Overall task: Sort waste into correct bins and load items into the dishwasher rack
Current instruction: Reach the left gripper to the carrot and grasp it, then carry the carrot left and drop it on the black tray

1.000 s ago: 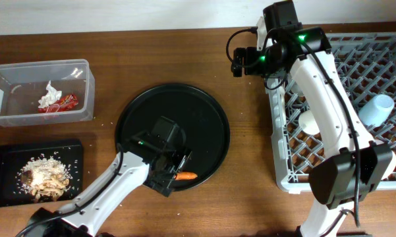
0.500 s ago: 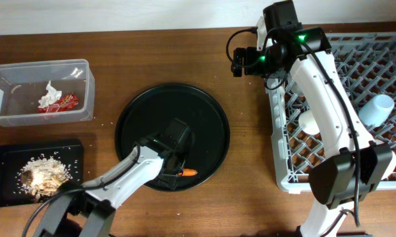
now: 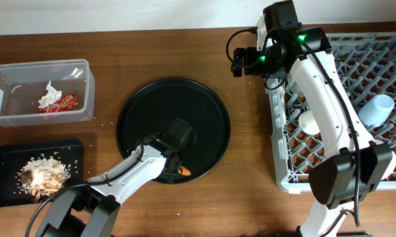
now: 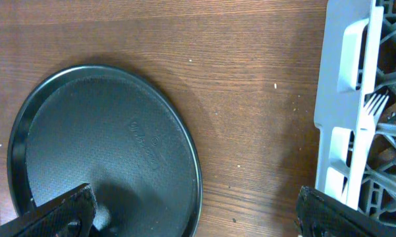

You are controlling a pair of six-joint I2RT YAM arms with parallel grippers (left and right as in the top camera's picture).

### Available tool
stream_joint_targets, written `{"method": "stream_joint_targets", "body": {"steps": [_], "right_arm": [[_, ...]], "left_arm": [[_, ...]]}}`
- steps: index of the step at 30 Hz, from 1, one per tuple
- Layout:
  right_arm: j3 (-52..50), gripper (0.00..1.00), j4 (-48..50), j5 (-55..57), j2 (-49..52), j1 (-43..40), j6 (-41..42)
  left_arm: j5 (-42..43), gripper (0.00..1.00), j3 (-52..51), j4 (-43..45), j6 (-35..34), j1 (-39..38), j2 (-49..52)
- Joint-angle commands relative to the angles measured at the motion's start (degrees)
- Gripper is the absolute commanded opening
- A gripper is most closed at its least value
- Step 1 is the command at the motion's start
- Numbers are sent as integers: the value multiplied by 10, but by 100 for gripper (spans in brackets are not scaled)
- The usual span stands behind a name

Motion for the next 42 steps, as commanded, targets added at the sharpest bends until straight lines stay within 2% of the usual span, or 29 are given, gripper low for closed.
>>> {"method": "stream_joint_targets", "body": {"steps": [1,5,6,10,14,18,19,22,24,25,27,28,30,32,34,36,39,40,42], "right_arm": [[9,99,0,-1,-10,-2,4],[9,99,0,-1,-10,-2,4],[9,99,0,-1,-10,-2,4],[9,99,0,-1,-10,-2,5],[9,99,0,-1,-10,-2,5],[9,99,0,-1,-10,-2,5],[9,99,0,-1,-10,-2,4],[9,99,0,-1,-10,-2,4],[9,99,0,-1,-10,-2,4],[9,99,0,-1,-10,-2,4],[9,99,0,-1,-10,-2,5],[9,99,0,-1,-10,-2,4],[9,99,0,-1,-10,-2,4],[9,99,0,-1,-10,-2,4],[9,99,0,-1,-10,-2,4],[9,99,0,-1,-10,-2,4],[9,99,0,-1,-10,-2,4],[9,99,0,-1,-10,-2,4],[9,99,0,-1,-10,-2,4]], "left_arm": [[-21,34,-8,3,1,2,17],[-21,30,-6,-29,1,2,10],[-21,25,-6,-33,1,2,3],[-21,25,-6,-56,2,2,-43],[-21,25,-6,-61,100,33,-101],[-21,25,-6,-97,221,187,-208],[-26,25,-6,-97,249,266,-245],[-40,26,-6,-97,272,431,-257],[-100,27,-6,-72,272,538,-234],[-125,27,-6,-64,272,568,-226],[-147,27,-6,-27,326,622,-208],[-147,35,-6,12,388,652,-196],[-147,35,-6,60,475,679,-174],[-147,36,-6,85,508,682,-138],[-145,37,-6,87,508,682,-124],[-103,40,14,73,508,681,-130],[42,48,82,-31,508,681,-179],[134,52,88,-76,508,681,-213],[265,52,88,-137,508,681,-253]]}}
